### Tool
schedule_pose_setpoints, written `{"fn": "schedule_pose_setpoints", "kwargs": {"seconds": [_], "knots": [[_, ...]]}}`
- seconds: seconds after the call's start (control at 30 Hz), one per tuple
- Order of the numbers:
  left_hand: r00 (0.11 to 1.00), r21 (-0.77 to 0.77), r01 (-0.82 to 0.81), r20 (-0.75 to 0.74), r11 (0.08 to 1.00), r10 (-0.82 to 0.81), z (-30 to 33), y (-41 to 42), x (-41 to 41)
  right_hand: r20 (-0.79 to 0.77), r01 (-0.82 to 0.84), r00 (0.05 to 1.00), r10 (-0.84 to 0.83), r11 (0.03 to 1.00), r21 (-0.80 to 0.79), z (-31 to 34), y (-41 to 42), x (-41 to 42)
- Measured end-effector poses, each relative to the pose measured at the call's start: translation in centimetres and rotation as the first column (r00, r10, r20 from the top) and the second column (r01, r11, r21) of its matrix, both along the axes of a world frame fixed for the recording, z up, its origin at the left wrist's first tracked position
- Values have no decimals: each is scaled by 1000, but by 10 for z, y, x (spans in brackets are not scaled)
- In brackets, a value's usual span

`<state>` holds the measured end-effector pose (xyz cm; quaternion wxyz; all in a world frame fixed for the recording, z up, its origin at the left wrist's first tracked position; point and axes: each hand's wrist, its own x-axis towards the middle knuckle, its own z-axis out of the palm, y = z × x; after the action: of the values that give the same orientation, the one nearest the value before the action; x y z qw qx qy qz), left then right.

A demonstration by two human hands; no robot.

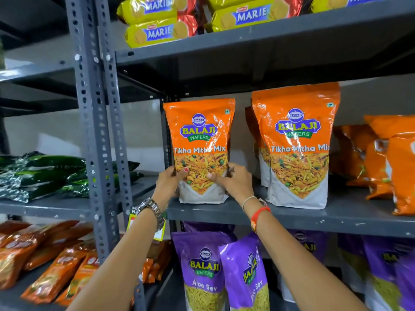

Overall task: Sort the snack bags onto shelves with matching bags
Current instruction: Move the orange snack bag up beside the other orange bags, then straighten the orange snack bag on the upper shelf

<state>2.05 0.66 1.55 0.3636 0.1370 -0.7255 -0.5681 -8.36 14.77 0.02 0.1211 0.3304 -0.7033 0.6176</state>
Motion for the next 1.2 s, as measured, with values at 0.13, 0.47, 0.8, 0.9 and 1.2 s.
{"fn": "schedule_pose_setpoints", "kwargs": {"seconds": [0.13,0.47,0.8,0.9,1.2], "knots": [[994,-126,-97,32,987,102,-4,0,0,17,-68,998,68,998,-4,-5,3,4],[796,-191,-450,-529,872,295,-90,63,11,-21,18,999,-27,933,-359,-100,66,58],[992,280,-66,-86,958,93,-282,127,6,436,80,896,-87,996,33,-269,120,-10],[1000,352,19,-8,936,-17,-306,142,1,595,-35,803,-31,994,99,-295,115,-27],[986,453,69,105,889,-130,-342,147,-20,702,-319,707,91,926,202,-316,97,-56]]}}
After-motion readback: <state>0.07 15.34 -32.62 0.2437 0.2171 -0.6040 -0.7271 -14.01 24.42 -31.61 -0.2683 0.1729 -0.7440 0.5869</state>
